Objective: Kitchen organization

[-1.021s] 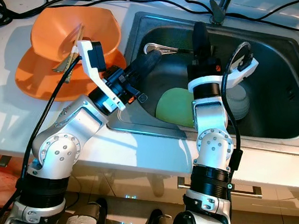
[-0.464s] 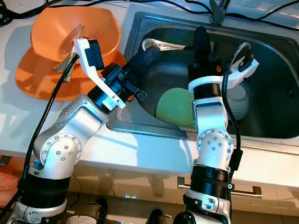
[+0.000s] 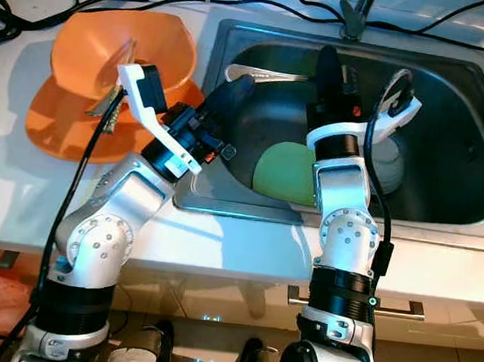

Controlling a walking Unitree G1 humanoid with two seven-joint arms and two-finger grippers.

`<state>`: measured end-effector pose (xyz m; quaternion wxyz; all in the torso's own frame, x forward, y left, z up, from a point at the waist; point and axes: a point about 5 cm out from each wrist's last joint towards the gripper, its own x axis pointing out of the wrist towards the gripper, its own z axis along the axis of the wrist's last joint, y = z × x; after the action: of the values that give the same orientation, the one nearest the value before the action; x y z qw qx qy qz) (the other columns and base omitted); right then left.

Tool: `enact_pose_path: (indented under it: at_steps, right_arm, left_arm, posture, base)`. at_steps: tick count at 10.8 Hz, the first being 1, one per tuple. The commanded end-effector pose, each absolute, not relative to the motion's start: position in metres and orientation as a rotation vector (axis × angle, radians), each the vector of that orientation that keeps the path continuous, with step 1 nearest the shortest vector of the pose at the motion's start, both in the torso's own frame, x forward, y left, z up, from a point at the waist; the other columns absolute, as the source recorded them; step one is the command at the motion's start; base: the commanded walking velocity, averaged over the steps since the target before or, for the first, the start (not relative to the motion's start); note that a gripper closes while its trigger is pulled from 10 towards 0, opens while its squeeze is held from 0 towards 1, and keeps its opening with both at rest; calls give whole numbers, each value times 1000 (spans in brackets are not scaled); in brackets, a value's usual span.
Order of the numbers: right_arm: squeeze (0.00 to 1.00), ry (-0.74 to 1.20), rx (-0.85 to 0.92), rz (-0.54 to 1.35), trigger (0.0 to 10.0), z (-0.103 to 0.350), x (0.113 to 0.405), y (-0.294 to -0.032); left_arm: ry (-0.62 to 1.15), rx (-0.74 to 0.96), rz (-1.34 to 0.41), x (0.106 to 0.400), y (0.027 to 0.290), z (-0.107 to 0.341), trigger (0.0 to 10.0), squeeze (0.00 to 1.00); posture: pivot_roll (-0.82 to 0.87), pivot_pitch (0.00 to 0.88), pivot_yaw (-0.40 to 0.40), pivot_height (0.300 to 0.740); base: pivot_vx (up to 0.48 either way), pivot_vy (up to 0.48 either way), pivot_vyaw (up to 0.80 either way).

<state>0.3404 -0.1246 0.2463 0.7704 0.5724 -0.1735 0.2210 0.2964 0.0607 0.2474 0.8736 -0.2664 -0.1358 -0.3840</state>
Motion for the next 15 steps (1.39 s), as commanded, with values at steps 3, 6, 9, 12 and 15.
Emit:
enact_pose_path:
  at_steps: [3, 6, 9, 12, 15]
  right_arm:
    - [0, -412, 1276, 490, 0, 259, 341, -122]
    - [0, -422, 1297, 477, 0, 260, 342, -126]
    - [0, -474, 1310, 437, 0, 269, 344, -136]
    - [0, -514, 1275, 386, 0, 273, 346, -147]
    - [0, -499, 1046, 261, 10000, 268, 353, -158]
  left_arm:
    - [-258, -528, -785, 299, 60, 244, 10000, 1000]
    - [-247, -498, -790, 298, 57, 242, 10000, 1000]
    - [-245, -332, -871, 292, 47, 240, 10000, 0]
    - [-248, -247, -887, 287, 42, 241, 10000, 0]
    - [-267, -134, -885, 286, 38, 240, 10000, 0]
  posture:
    - [165, 200, -48, 740]
    - [166, 200, -49, 740]
    - [166, 198, -48, 740]
    - [167, 196, -48, 740]
    - [170, 195, -52, 740]
  base:
    - [0, 0, 0]
    - [0, 0, 0]
    - [0, 0, 0]
    - [0, 0, 0]
    - [0, 0, 0]
